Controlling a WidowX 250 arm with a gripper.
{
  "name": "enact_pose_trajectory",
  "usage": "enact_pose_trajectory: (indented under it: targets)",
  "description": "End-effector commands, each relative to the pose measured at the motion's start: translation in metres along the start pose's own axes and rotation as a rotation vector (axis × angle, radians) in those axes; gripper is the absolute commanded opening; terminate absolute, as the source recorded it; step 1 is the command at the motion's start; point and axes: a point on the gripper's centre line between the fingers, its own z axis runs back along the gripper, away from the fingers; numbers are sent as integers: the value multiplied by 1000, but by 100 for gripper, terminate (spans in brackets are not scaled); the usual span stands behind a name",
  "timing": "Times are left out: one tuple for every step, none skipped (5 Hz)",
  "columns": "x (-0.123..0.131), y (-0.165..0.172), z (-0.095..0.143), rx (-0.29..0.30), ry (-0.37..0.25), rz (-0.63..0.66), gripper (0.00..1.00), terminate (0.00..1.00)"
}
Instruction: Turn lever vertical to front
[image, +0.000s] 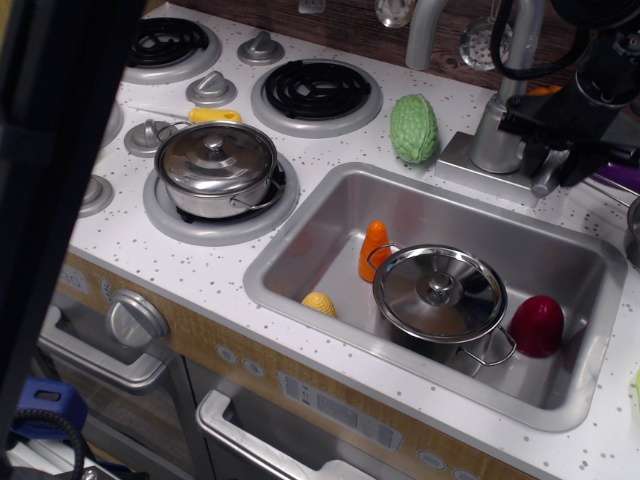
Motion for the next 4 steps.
enact_pose_trajectory:
  targets:
    - [20,2,46,-44,2,-18,100,0]
    - [19,2,51,-45,68,-45,100,0]
    - [18,2,50,-63,81,-69,100,0]
    - [20,2,48,-97,100,-90,100,100]
